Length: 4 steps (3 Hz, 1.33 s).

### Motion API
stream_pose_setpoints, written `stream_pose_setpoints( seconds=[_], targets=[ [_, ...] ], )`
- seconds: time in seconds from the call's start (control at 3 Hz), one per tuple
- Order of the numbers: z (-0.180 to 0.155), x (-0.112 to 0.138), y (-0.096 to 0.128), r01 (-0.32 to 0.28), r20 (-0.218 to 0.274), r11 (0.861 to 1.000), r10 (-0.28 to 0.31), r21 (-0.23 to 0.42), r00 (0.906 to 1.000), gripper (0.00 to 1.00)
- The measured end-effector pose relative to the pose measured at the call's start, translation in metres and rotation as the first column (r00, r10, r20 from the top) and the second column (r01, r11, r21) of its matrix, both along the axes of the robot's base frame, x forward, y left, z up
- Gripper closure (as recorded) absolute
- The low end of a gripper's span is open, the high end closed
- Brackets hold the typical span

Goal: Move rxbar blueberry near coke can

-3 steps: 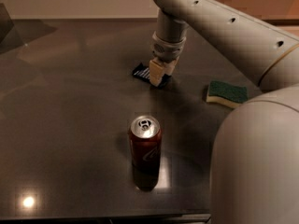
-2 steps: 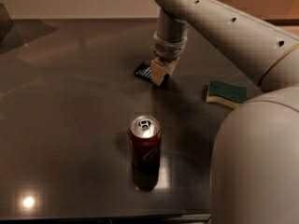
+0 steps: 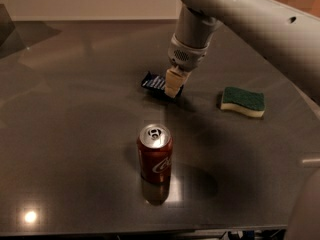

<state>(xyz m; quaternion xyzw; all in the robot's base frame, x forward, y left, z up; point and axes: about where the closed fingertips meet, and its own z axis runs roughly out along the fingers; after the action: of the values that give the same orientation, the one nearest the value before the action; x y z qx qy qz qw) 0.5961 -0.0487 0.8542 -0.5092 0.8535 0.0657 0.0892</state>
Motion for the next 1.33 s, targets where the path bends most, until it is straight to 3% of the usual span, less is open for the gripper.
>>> stream_pose_setpoints(
  seconds=[0.33,0.67,1.0,1.33],
  targets=[
    [0.009,-0.043,0.005,-0.169,0.013,0.986,0.169,-0.011,0.9856,1.00],
    [0.006,-0.081,0.003,-0.288,-0.004,0.957,0.288,-0.040,0.9576,1.00],
    [0.006,-0.110,-0.004,-0.362,-0.026,0.931,0.361,-0.057,0.9323,1.00],
    [0.003,-0.130,-0.011,-0.402,-0.052,0.914,0.399,-0.060,0.9155,0.82]
  ],
)
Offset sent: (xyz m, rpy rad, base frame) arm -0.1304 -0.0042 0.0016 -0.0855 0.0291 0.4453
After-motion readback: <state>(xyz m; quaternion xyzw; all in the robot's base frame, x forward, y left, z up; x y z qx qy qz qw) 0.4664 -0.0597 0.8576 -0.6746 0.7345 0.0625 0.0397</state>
